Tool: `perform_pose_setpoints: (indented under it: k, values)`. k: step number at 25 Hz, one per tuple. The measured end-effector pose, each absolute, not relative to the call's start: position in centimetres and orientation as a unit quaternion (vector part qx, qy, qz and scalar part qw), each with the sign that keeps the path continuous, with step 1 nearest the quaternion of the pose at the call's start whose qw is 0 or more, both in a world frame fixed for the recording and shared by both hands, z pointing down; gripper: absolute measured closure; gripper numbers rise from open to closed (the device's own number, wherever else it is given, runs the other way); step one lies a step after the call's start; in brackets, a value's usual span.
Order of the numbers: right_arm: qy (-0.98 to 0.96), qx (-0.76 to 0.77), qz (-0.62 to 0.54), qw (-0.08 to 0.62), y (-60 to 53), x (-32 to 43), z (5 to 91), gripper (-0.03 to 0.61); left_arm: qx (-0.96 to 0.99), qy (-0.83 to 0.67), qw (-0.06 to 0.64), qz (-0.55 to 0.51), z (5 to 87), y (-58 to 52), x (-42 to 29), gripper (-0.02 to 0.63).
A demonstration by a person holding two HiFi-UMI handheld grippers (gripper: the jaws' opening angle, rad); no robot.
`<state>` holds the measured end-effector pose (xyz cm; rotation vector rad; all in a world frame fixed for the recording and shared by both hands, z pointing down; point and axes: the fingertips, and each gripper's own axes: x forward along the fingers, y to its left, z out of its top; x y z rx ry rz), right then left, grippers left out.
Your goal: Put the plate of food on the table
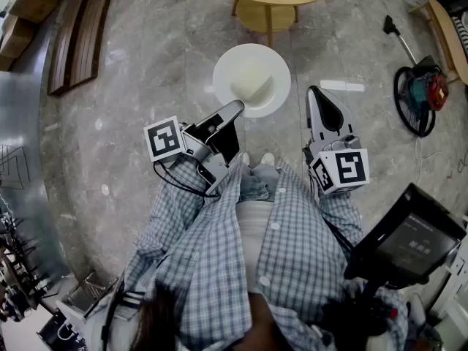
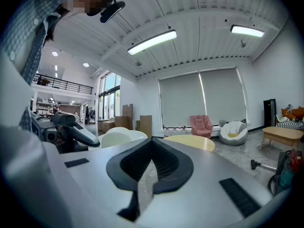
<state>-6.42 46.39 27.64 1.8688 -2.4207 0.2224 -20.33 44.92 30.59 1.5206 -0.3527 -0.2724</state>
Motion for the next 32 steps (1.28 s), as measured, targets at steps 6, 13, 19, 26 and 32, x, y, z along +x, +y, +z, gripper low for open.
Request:
perform_pose_setpoints:
  k: [6,13,19,26,32]
  values:
    - [-0.786,0.612,0.079,0.039,46.2,-6.5,27.5,0.572,0.683,-0.159,0.702,-0.124,30.5,44.8,-20.4,0.592]
    - [-0.779,0.62,0.09,0.023,46.1,-6.0,27.5,0.572,0.684,-0.16,0.701,-0.123,30.6,44.6,-20.4,0.592]
    - [-0.775,0.624,0.096,0.022,46.2,-5.4,27.7,0.574,0.684,-0.164,0.699,-0.126,30.6,44.6,-20.5,0.592]
    - [-0.784,0.613,0.095,0.025,45.6,-6.1,27.7,0.572,0.682,-0.171,0.698,-0.133,30.5,44.4,-21.0,0.592]
    - [-0.79,0.606,0.091,0.02,47.5,-4.1,28.1,0.572,0.683,-0.179,0.695,-0.135,30.3,46.6,-19.1,0.592]
